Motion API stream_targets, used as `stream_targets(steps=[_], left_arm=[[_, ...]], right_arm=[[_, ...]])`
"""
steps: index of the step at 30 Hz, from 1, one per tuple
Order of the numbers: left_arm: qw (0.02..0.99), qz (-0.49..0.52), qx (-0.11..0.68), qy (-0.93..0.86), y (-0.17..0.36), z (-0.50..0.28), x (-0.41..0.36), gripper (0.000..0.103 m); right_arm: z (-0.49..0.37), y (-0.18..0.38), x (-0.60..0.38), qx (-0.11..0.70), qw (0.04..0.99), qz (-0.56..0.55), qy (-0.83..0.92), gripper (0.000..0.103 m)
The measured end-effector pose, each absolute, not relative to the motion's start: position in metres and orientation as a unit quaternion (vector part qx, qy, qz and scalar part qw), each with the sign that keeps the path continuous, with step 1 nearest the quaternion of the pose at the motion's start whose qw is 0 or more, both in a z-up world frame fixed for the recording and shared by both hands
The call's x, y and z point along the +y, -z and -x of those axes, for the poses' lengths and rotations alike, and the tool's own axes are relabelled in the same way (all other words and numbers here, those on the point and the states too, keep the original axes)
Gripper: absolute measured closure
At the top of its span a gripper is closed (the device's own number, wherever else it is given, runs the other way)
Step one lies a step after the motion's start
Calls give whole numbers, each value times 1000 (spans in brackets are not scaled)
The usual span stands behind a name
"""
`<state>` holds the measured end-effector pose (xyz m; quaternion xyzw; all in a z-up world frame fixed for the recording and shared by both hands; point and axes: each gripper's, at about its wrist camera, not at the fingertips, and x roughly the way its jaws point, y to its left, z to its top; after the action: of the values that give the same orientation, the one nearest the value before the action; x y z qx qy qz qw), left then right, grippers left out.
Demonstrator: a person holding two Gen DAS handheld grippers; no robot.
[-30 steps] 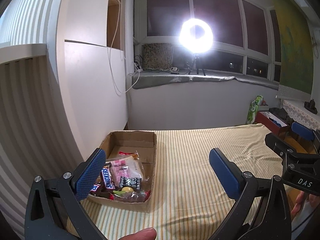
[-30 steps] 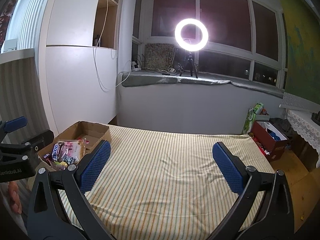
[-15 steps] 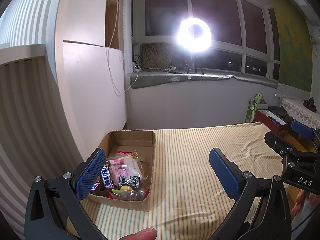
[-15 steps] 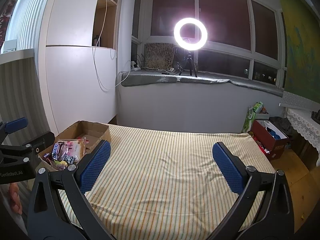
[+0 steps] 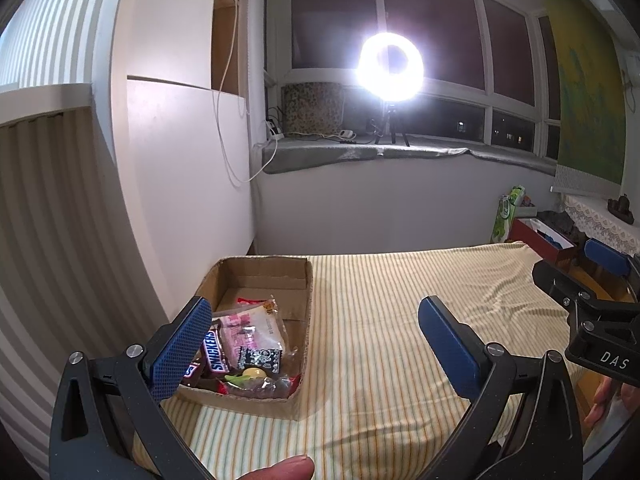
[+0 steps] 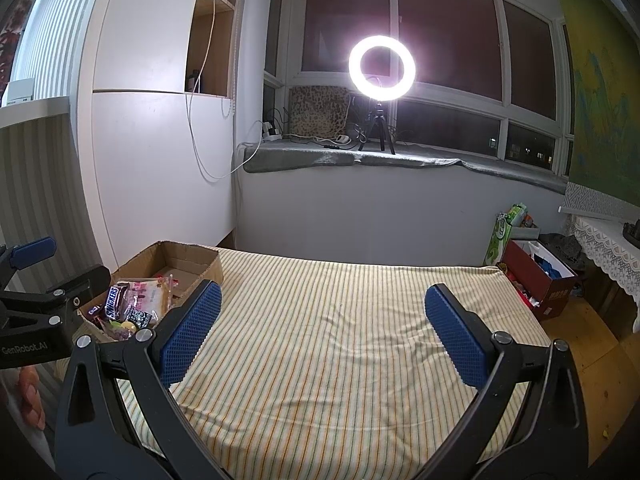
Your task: Organize snacks
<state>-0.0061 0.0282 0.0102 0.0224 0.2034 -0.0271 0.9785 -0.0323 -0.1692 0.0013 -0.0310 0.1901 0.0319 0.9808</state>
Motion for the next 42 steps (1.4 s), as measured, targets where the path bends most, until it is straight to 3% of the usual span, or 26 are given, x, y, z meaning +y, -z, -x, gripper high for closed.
stream_targets(steps=[42], left_arm=[[975,-35,216,38,-7,13,20,1]], right_arm=[[34,-1,-171,188,981,32,-34,0]])
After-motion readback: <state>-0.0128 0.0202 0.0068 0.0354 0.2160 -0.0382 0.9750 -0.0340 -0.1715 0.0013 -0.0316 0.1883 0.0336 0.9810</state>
